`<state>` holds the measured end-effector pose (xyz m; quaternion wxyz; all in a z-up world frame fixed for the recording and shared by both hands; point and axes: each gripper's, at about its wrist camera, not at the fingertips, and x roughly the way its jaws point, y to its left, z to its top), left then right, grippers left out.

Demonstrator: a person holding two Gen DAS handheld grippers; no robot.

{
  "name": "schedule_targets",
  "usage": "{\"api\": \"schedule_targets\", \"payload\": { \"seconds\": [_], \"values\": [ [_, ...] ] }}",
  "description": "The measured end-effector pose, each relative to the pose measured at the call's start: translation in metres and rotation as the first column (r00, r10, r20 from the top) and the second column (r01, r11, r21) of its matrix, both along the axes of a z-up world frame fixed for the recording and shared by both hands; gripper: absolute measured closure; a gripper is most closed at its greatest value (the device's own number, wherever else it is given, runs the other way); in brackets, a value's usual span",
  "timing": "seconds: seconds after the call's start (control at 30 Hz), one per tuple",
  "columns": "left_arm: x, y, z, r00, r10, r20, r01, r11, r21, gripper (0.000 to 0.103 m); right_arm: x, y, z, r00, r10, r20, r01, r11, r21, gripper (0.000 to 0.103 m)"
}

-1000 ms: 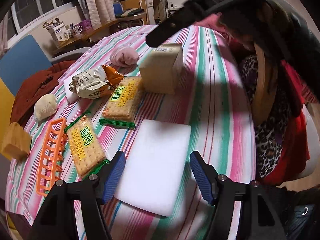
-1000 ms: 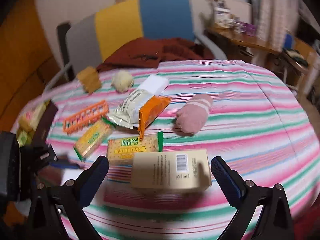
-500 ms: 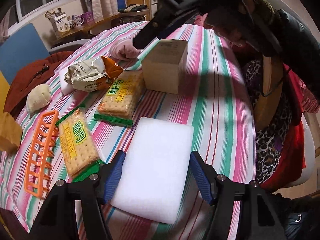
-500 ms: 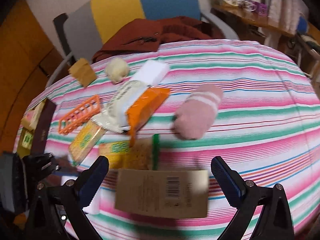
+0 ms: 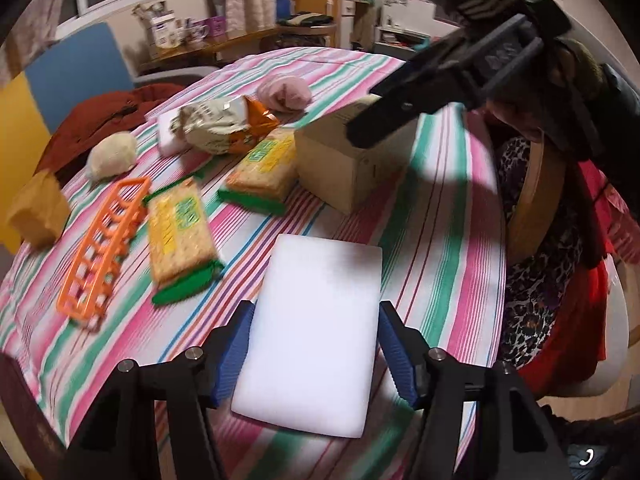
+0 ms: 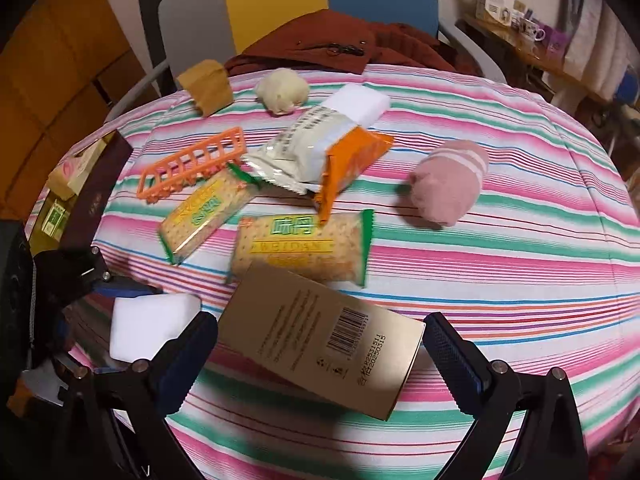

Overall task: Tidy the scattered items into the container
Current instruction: 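Grasp the white foam block with the left gripper while the right grasps the cream box, then carry the foam block and cream box over the gold tray with both grippers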

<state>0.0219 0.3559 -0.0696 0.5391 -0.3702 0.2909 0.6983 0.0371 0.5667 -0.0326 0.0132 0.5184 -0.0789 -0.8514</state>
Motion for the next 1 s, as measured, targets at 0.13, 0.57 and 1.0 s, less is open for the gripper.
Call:
{"api": "schedule_targets", "payload": {
  "seconds": [0.13,0.57,1.0],
  "values": [
    [-0.001,-0.017,0.001,0.998,0.068,0.016,-0.069,0.998,0.014,0.041,0.008,-0.02,0.002,0.999,0.033,0.015,-0.033,0.999,0.0,0.0],
    [0.007,-0.07,0.005,0.971,0.224,0.079,-0.23,0.969,0.087,0.041,0.024,-0.074,-0.002,0.987,0.161,0.005,-0.158,0.959,0.234,0.014],
    [0.014,-0.102,0.006,0.943,0.308,0.128,-0.328,0.929,0.174,0.042,0.045,-0.108,-0.009,0.989,0.138,-0.047,-0.119,0.949,0.291,0.05]
  ]
}}
